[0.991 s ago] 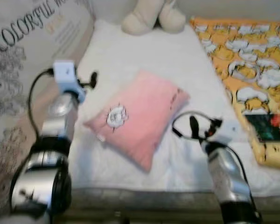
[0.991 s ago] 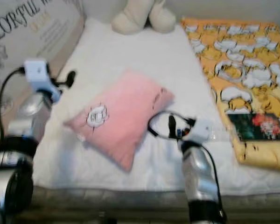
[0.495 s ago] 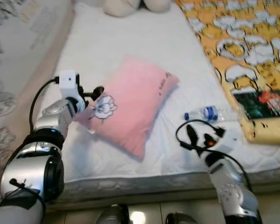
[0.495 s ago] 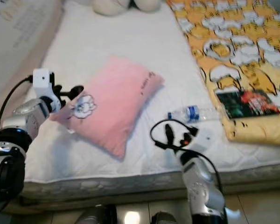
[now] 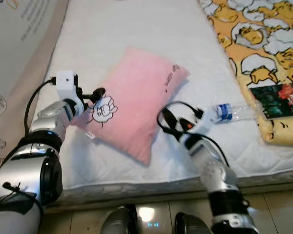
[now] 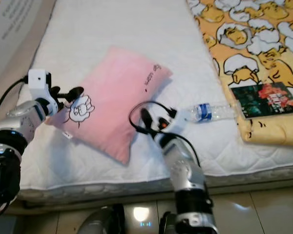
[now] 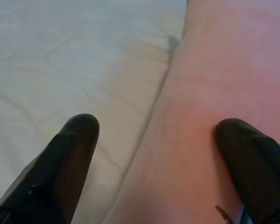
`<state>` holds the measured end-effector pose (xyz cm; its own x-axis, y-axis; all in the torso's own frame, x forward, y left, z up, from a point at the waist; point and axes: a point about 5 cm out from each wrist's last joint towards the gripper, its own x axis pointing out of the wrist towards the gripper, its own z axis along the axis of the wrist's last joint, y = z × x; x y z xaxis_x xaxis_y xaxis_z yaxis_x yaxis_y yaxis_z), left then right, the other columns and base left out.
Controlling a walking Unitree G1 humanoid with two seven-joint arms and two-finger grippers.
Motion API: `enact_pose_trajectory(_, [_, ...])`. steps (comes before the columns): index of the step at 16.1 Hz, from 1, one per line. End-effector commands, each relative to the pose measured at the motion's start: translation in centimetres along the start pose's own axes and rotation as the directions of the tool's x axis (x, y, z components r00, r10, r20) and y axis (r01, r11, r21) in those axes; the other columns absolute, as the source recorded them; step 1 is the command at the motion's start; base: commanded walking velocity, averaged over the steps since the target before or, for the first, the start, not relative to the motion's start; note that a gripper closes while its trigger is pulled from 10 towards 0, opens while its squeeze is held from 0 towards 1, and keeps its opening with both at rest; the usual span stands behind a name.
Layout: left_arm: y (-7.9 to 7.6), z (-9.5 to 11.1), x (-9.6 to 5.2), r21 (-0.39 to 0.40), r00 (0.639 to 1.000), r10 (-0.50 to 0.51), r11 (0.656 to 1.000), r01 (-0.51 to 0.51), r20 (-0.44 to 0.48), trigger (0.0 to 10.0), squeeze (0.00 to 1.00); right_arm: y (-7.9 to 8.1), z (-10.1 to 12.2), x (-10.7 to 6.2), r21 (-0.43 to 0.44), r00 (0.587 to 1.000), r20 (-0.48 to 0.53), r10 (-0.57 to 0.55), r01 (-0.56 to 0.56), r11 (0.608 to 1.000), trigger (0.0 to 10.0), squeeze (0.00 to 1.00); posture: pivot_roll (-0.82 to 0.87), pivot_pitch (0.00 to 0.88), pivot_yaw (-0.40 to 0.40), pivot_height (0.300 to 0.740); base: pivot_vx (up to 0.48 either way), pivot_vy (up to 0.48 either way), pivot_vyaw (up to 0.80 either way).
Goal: Clean up the room
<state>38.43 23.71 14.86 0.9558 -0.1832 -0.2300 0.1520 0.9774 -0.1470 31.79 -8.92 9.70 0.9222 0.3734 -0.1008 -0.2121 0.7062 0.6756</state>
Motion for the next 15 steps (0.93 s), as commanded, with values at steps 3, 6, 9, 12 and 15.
enact_pose_trajectory(3, [0.0,-0.8,-0.3,-0.017,0.997,-0.074,0.997,0.074,-0.037,10.0,0.0,1.7,-1.9,0.5,0.066,0.996,-0.065,0.062,-0.058,0.996,10.0,0.0,-0.05,0.222,0.061,0.74,0.0,0.0,0.0])
enact_pose_trajectory(6, [-2.1,-2.1,0.1,-0.049,0.97,-0.228,0.973,0.225,-0.081,10.0,0.0,1.6,-3.6,1.0,0.135,0.992,-0.122,0.042,-0.025,0.991,10.0,0.0,-0.05,0.218,0.06,0.74,0.0,0.0,0.0])
enact_pose_trajectory(9, [-3.6,-3.2,0.3,-0.085,0.94,-0.323,0.945,0.314,-0.113,0.0,0.0,0.9,-4.2,1.3,0.151,0.985,-0.175,0.0,0.026,0.988,0.0,0.0,-0.05,0.213,0.064,0.74,0.0,0.0,0.0])
enact_pose_trajectory(12, [-5.3,-4.0,0.5,-0.12,0.896,-0.421,0.906,0.407,-0.142,0.0,0.0,0.5,-4.1,1.6,0.158,0.983,-0.18,-0.029,0.058,0.986,0.0,0.0,-0.06,0.205,0.068,0.74,0.0,0.0,0.0])
enact_pose_trajectory(15, [-6.0,-4.8,0.2,-0.191,0.857,-0.497,0.862,0.47,-0.136,0.0,0.0,0.9,-3.0,2.1,0.142,0.985,-0.17,0.018,0.006,0.99,0.0,0.0,-0.05,0.196,0.075,0.74,0.0,0.0,0.0])
